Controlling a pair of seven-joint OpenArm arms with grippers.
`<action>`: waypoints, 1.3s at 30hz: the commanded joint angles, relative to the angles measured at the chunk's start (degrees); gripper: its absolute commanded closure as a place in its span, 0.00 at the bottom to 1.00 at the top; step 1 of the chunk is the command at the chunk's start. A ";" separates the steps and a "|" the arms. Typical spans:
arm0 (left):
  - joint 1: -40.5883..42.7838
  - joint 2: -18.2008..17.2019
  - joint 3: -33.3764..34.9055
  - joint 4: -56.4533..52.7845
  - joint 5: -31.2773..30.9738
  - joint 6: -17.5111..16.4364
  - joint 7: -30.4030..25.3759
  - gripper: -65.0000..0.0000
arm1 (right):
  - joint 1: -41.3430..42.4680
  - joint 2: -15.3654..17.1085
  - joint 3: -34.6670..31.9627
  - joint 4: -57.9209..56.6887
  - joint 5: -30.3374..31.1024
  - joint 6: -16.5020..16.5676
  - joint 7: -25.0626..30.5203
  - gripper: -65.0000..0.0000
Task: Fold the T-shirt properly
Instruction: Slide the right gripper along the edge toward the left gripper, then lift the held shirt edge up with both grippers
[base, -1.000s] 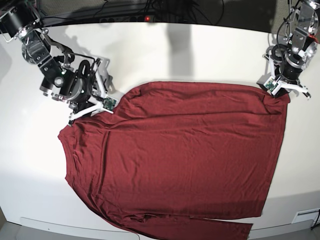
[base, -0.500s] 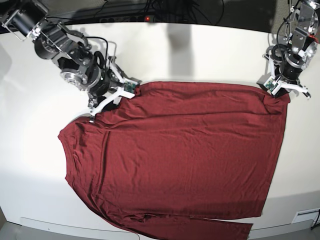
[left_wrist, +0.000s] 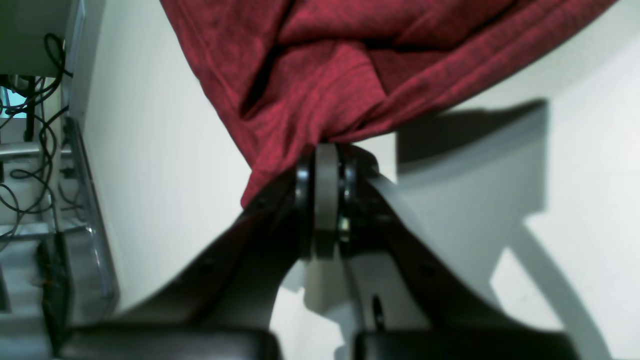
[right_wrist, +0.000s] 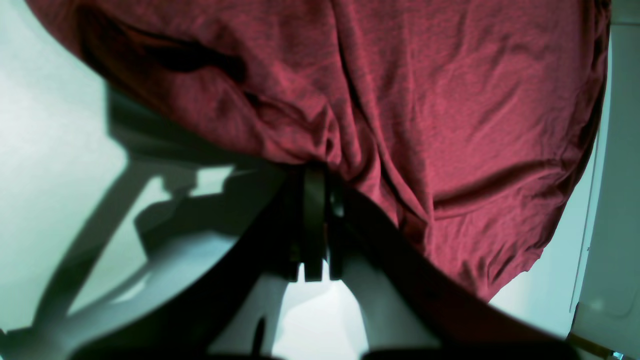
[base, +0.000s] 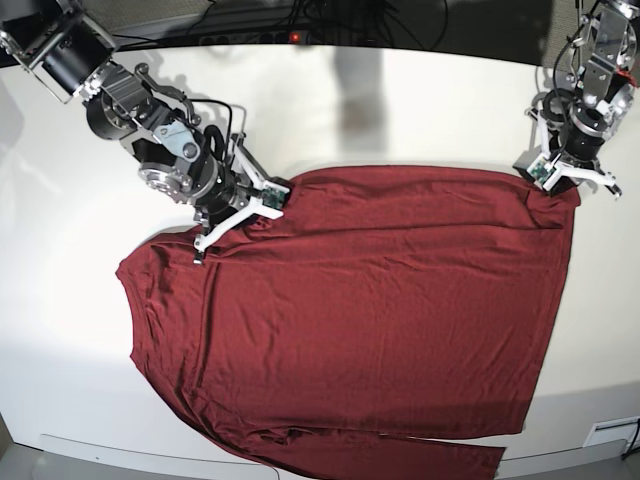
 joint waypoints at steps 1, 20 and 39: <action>0.61 -0.68 0.13 -0.48 -1.75 -2.54 3.32 1.00 | 0.68 0.63 0.22 0.26 0.11 -2.12 -0.39 1.00; -1.07 -0.94 -5.60 13.66 -25.27 6.71 5.31 1.00 | 2.27 3.50 15.58 6.78 19.87 -3.63 -2.54 1.00; -12.76 0.28 -5.57 9.62 -25.14 10.25 5.51 1.00 | 11.58 -4.07 15.67 -6.47 19.65 -3.63 -2.34 1.00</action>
